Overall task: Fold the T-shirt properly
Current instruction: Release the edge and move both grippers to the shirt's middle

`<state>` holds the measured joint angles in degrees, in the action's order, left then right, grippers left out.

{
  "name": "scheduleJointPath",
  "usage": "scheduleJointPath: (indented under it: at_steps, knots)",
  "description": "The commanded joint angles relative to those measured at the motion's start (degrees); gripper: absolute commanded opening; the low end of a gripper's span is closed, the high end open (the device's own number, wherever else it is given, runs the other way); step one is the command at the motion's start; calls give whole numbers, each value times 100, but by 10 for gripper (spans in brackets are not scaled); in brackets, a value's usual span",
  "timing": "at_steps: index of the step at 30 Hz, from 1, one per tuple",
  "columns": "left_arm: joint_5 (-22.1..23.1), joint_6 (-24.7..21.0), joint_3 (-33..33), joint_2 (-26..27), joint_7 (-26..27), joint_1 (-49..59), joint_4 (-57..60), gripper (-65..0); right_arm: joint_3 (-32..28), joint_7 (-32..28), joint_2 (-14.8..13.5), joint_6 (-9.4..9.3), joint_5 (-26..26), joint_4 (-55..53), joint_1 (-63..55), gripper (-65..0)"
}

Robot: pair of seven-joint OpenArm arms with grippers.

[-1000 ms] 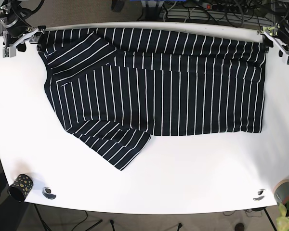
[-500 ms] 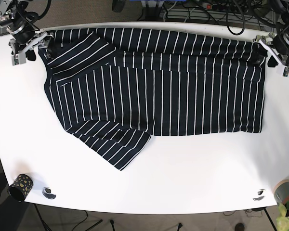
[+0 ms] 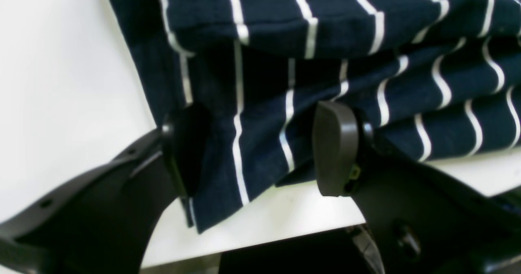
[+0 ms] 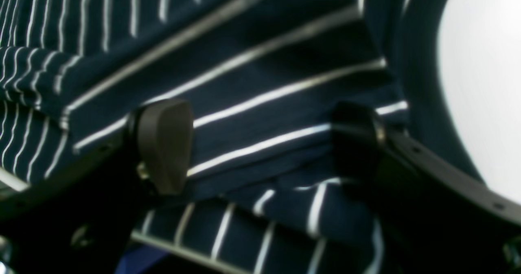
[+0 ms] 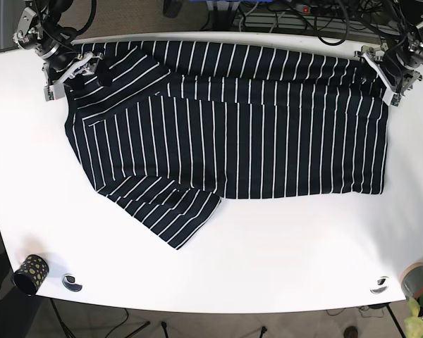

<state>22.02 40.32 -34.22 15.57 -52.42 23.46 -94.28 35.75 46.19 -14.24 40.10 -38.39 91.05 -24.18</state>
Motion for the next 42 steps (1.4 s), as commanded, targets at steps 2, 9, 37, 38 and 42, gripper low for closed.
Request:
scheduleJointPath:
  at_steps: [2, 9, 37, 38, 42]
  knots:
    - [-105, -32, -187, 258, -54, -3, 70, -267, 43, 9, -347, -10, 11, -309, 128, -151]
    - [-105, -32, -337, 284, -54, -162, 61, -267, 254, -211, -725, -10, 2, -713, 172, -151]
    - [844, -32, -126, -50, -942, -2192, -686, -265, 175, 405, -866, -23, 125, -634, 1948, -151]
    - [844, -32, -82, -50, -933, -2324, -537, -265, 78, 405, -866, -23, 230, -731, 2106, -151]
    - [853, -722, -64, -58, -793, -2597, -185, -265, -282, 405, -884, -23, 696, -1056, 2634, -151]
